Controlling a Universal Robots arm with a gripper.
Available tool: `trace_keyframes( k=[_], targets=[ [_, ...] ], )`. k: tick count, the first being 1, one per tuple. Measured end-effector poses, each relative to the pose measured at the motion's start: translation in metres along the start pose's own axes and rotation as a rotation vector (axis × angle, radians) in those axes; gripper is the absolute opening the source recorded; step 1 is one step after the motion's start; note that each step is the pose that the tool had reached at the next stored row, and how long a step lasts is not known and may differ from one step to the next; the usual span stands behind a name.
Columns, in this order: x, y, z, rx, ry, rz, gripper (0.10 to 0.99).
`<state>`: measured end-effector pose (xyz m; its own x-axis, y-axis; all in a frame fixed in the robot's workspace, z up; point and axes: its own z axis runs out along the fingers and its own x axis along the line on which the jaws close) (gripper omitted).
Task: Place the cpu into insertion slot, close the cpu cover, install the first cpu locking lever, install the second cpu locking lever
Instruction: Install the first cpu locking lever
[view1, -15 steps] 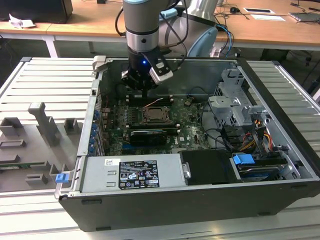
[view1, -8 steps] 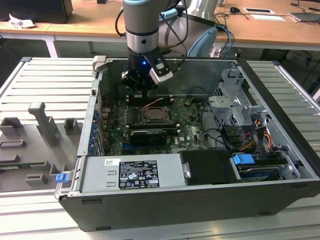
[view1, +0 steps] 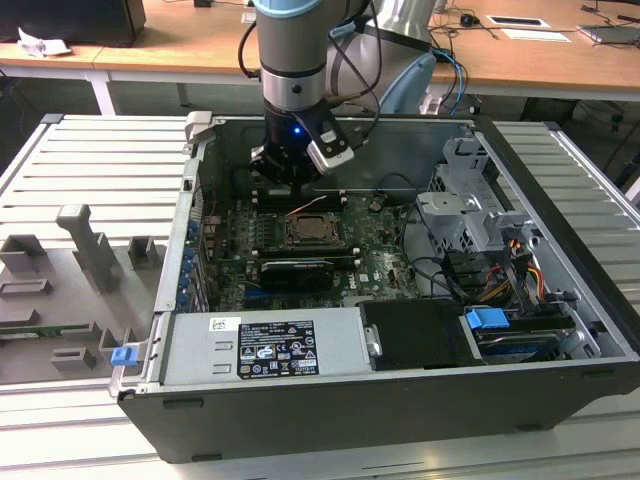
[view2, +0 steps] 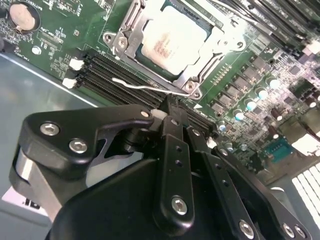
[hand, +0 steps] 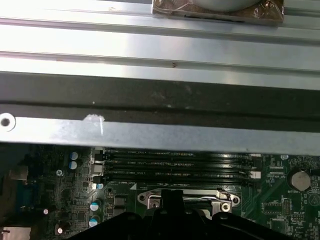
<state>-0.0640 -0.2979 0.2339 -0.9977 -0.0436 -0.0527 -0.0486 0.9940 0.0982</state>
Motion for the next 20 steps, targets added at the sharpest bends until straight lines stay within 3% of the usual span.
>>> trace_keyframes(
  k=[8, 16, 20],
  targets=[
    [-0.0005, -0.0002, 0.0021, 0.0, 0.0001, -0.001, 0.106],
    [-0.0083, -0.0008, 0.0056, 0.0, 0.0002, -0.001, 0.106],
    [-0.0116, 0.0022, 0.0082, 0.0, 0.0002, 0.0, 0.106]
  ],
)
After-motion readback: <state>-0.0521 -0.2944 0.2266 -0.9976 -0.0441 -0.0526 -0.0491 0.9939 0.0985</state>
